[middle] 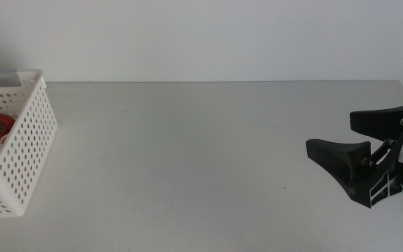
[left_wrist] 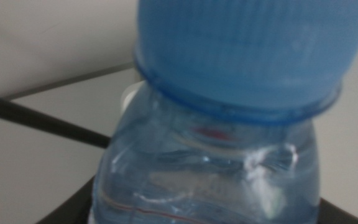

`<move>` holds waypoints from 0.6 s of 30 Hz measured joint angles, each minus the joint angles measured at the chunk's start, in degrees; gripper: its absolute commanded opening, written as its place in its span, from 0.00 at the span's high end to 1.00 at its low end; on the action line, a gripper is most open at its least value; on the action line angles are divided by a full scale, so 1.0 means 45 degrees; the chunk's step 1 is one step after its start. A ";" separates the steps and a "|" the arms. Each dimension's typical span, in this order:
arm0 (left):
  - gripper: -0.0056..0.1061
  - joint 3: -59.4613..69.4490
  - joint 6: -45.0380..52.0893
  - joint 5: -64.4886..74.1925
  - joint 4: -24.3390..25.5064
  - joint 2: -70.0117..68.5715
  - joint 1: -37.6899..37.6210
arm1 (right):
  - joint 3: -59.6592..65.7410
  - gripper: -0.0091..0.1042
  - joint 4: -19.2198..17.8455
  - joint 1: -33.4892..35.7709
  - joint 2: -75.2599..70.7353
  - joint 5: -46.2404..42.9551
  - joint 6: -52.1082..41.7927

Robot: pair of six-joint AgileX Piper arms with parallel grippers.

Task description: Use arms to grab the bottles and put them into the dustbin to the left of the table.

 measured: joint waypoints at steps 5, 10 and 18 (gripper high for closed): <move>0.96 -0.0038 0.0422 0.0123 -0.0631 0.0799 0.0962 | 0.0000 0.35 0.0000 0.0000 0.0000 0.0000 0.0000; 0.96 -0.0038 0.0621 0.0499 -0.1283 0.2309 0.1385 | 0.0000 0.35 0.0000 0.0000 0.0000 0.0000 0.0000; 0.96 -0.0038 -0.0209 0.0293 -0.1424 0.4745 0.1401 | 0.0000 0.35 0.0000 0.0000 0.0000 0.0000 0.0000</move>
